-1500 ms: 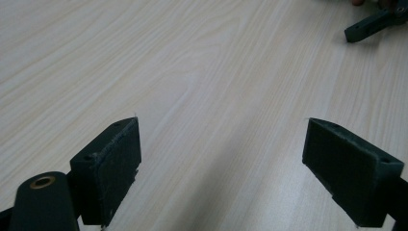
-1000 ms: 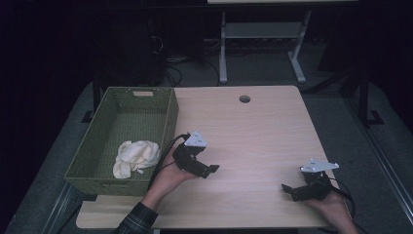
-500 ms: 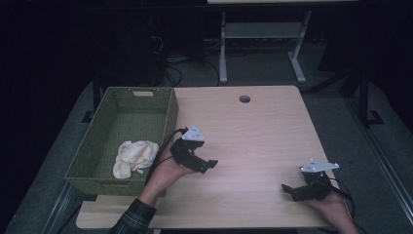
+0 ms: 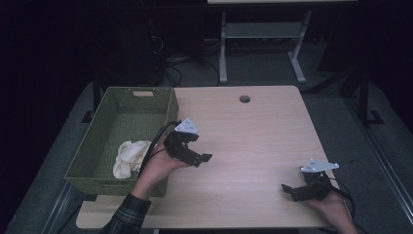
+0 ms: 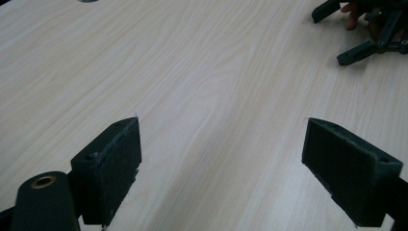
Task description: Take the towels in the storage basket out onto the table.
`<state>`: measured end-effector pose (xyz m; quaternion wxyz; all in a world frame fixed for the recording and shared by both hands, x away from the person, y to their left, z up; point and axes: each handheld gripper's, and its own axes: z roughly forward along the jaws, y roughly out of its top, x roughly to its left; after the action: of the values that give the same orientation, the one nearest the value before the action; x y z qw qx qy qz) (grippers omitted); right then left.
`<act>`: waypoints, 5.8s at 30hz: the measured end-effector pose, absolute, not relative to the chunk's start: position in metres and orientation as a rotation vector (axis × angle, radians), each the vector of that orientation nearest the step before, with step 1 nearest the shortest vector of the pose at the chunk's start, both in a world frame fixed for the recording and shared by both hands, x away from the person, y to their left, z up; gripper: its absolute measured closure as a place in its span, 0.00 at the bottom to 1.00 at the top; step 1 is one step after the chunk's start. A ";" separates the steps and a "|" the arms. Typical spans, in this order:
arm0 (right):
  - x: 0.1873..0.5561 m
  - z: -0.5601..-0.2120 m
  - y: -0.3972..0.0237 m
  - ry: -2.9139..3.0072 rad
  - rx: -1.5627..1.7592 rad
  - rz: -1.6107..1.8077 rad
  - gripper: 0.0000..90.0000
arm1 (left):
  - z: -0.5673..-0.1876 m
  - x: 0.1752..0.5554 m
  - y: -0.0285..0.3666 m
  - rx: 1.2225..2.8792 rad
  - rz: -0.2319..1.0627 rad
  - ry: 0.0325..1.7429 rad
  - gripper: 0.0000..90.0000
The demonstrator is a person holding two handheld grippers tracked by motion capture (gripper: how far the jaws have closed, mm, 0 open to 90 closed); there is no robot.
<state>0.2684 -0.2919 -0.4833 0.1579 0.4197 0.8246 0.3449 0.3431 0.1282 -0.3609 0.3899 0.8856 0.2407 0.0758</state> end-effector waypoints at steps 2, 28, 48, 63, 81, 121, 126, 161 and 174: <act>0.268 -0.483 -0.292 2.359 1.200 0.987 0.01 | -0.358 0.344 0.130 2.244 0.194 0.616 0.15; 0.268 -0.483 -0.292 2.358 1.202 0.987 0.01 | -0.339 0.347 0.183 2.210 0.268 0.725 0.15; 0.268 -0.483 -0.292 2.358 1.202 0.987 0.01 | -0.335 0.348 0.227 2.181 0.323 0.828 0.15; 0.268 -0.483 -0.292 2.358 1.202 0.987 0.01 | -0.337 0.348 0.262 2.167 0.364 0.896 0.15; 0.268 -0.483 -0.292 2.358 1.202 0.987 0.01 | -0.364 0.354 0.292 2.199 0.402 1.018 0.15; 0.268 -0.483 -0.292 2.358 1.202 0.987 0.01 | -0.429 0.381 0.298 2.448 0.274 1.237 0.30; 0.268 -0.483 -0.292 2.358 1.202 0.987 0.01 | -0.427 0.379 0.298 2.460 0.297 1.255 0.48; 0.269 -0.483 -0.292 2.360 1.200 0.989 0.01 | -0.362 0.359 0.332 1.976 0.323 1.140 0.85; 0.269 -0.483 -0.292 2.360 1.200 0.989 0.01 | -0.330 0.359 0.322 1.925 0.348 1.046 0.85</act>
<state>0.2687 -0.2920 -0.4833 0.1569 0.4195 0.8247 0.3455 0.3586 0.3220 -0.3299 0.4453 0.7770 0.4221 0.1403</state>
